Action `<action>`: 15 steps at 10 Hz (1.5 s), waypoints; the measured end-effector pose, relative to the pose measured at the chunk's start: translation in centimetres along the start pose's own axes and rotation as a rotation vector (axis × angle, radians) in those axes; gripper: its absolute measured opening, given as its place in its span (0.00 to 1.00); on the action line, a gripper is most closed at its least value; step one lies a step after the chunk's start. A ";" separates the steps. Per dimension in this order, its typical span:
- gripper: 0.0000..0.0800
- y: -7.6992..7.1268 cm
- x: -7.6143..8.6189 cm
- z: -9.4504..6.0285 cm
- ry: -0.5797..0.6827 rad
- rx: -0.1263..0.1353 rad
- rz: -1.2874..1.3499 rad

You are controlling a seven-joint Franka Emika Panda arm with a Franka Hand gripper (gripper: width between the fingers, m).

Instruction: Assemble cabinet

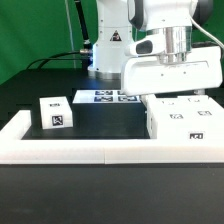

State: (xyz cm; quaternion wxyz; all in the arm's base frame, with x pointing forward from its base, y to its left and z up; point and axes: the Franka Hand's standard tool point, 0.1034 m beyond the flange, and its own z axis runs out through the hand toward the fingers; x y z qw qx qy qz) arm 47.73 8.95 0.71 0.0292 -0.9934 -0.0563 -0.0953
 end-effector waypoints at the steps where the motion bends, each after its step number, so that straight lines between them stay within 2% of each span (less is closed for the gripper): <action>1: 1.00 -0.2 0.0 0.1 0.003 0.001 -0.017; 5: 1.00 0.3 0.6 0.3 0.062 -0.002 -0.065; 8: 0.48 0.8 0.9 0.4 0.085 -0.006 -0.092; 9: 0.48 0.9 1.0 0.4 0.088 -0.007 -0.101; 10: 0.22 0.8 1.0 0.4 0.088 -0.006 -0.106; 11: 0.08 0.7 0.7 0.5 0.082 -0.005 -0.110; 12: 0.08 0.7 0.6 0.5 0.081 -0.005 -0.115; 13: 0.01 0.6 0.6 0.5 0.080 -0.005 -0.120; 15: 0.01 0.6 0.6 0.5 0.080 -0.006 -0.129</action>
Offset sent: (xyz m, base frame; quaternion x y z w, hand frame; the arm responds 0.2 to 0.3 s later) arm 0.0101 -0.0071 -0.0120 -0.0148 0.0416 -0.0136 0.9989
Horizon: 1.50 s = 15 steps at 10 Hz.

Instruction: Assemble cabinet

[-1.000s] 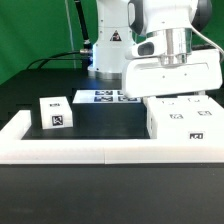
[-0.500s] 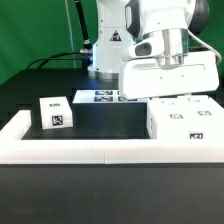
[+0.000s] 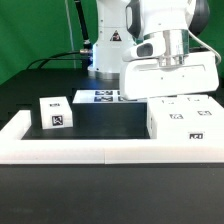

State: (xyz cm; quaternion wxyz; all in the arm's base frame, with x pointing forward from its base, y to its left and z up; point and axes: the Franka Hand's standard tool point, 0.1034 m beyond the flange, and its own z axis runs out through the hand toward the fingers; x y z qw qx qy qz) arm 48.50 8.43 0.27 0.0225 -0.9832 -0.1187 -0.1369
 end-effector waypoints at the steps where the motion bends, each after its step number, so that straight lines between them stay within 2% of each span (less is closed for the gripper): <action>1: 0.01 0.0 0.0 0.0 0.000 0.000 -0.002; 2: 0.00 0.0 0.0 -0.1 -0.002 0.000 -0.005; 6: 0.00 0.4 1.1 -4.0 -0.070 0.002 -0.034; 8: 0.00 0.4 1.7 -5.2 -0.082 0.002 -0.037; 10: 0.00 0.4 1.6 -5.0 -0.080 0.002 -0.037; 12: 0.32 0.4 1.6 -5.0 -0.080 0.002 -0.038; 13: 0.32 0.4 1.5 -4.9 -0.080 0.002 -0.030; 14: 0.57 0.5 1.1 -4.4 -0.082 0.001 -0.007; 15: 0.74 0.7 0.7 -3.9 -0.092 0.001 0.016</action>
Offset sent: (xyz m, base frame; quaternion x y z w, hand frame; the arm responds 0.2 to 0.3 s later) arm -0.0104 -0.0029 0.0398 0.0167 -0.0609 -0.0065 0.9980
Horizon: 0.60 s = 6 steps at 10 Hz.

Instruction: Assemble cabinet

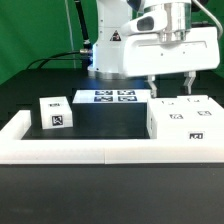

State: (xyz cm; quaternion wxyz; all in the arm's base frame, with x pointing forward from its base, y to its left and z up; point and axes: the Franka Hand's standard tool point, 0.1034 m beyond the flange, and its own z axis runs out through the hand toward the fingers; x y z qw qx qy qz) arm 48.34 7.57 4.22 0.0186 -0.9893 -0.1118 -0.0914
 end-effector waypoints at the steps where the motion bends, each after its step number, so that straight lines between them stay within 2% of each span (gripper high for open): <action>1: 0.74 0.1 -0.1 0.4 -0.005 0.000 0.003; 2: 0.95 0.1 -0.1 0.9 0.002 -0.001 0.003; 3: 0.98 0.1 -0.2 1.6 0.011 -0.001 0.004; 6: 1.00 0.2 0.0 3.5 0.049 -0.006 0.000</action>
Offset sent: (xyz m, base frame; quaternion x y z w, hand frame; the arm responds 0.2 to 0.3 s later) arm 0.0148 -0.0090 -0.0292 -0.0316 0.0534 0.0115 0.9980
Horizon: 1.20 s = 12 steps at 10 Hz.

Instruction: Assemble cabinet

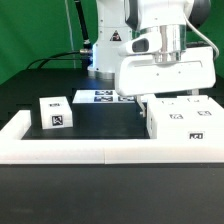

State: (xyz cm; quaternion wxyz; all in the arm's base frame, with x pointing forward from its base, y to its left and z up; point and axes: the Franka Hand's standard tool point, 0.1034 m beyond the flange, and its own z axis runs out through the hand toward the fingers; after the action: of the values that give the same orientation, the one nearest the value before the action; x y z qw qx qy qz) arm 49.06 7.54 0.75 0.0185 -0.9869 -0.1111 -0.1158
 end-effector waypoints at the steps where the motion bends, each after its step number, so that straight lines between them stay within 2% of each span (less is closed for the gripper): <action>1: 1.00 -0.1 0.3 0.3 0.009 0.000 -0.003; 5: 1.00 0.2 0.4 0.6 0.019 -0.002 -0.009; 7: 0.66 0.1 0.6 0.5 0.022 -0.002 -0.009; 8: 0.66 0.0 0.6 0.5 0.022 -0.001 -0.010; 9: 0.39 -0.1 0.5 0.5 0.020 0.000 -0.011; 10: 0.22 -0.1 0.3 0.6 0.020 0.000 -0.016; 11: 0.22 -0.1 0.2 0.6 0.019 0.000 -0.026; 12: 0.07 -0.2 0.1 0.6 0.019 0.000 -0.032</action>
Offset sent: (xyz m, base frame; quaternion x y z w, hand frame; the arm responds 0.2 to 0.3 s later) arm 0.0102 -0.0030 -0.0180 -0.0023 0.0291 -0.0054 0.9996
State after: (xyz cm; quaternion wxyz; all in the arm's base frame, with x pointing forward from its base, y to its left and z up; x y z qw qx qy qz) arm 49.21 7.76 0.19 0.0178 -0.9839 -0.1266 -0.1253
